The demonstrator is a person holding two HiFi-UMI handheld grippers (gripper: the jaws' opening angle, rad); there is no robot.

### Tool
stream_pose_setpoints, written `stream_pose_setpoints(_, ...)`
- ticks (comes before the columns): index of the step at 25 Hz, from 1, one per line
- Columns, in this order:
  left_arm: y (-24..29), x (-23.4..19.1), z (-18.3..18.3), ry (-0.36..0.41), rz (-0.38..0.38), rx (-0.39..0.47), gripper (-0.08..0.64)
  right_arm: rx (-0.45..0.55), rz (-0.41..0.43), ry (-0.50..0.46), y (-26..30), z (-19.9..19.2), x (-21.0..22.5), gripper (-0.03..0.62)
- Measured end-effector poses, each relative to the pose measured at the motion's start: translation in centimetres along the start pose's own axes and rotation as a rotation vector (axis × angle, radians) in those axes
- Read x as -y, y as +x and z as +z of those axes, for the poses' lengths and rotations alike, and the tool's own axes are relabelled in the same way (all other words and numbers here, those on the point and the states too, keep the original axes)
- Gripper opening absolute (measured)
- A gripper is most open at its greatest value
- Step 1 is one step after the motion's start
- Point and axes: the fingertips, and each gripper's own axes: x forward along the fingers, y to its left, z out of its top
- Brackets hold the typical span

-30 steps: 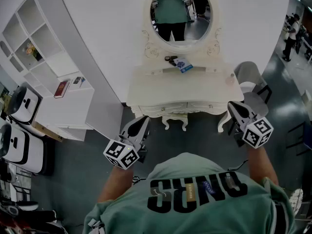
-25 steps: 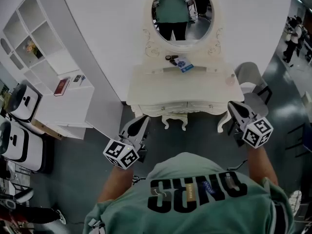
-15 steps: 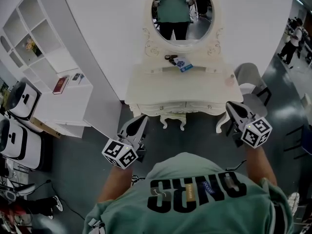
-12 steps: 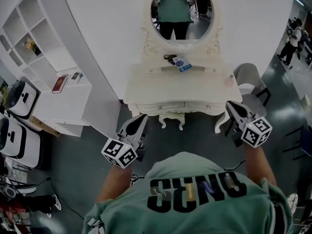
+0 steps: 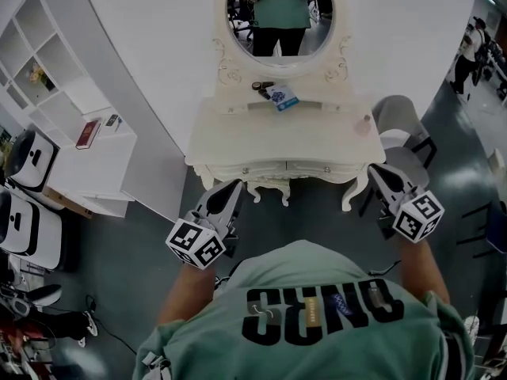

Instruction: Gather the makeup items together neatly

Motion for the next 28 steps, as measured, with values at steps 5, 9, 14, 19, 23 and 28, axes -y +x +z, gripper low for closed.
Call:
stream_pose_setpoints(5,2.7,-2.1,-1.2,-0.011,0.005,-0.036,0.008,-0.012,0.002,0.03,2.3,-1.4,2.7,-0.006)
stream_pose_setpoints(9,5.3,-7.1,-1.6,-0.033,0.01,-0.035,0.008,-0.025,0.004,0.035,7.2,-2.2,4.6,-0.006)
stream_pose_setpoints(14,11.2,-15.7,-1.9,-0.025,-0.068,-0.034,0.008,-0.016,-0.049,0.003,15.5,-1.5,7.6,-0.006)
stream_pose_setpoints(19,18.9,-25.3,-0.8,-0.048,-0.175,-0.07,0.008,0.001,-0.109,-0.002,25.9,1.0,10.9,-0.005)
stream_pose_setpoints(23,24.3,-30.6,-0.4,-0.044,-0.263,-0.124,0.008,0.017,-0.131,-0.013,33.0,3.5,13.1,-0.006)
stream_pose_setpoints(28,29.8,-34.3,-2.6,-0.098,-0.303,-0.189,0.008,-0.011,-0.128,-0.029,38.1,4.0,16.2,-0.006)
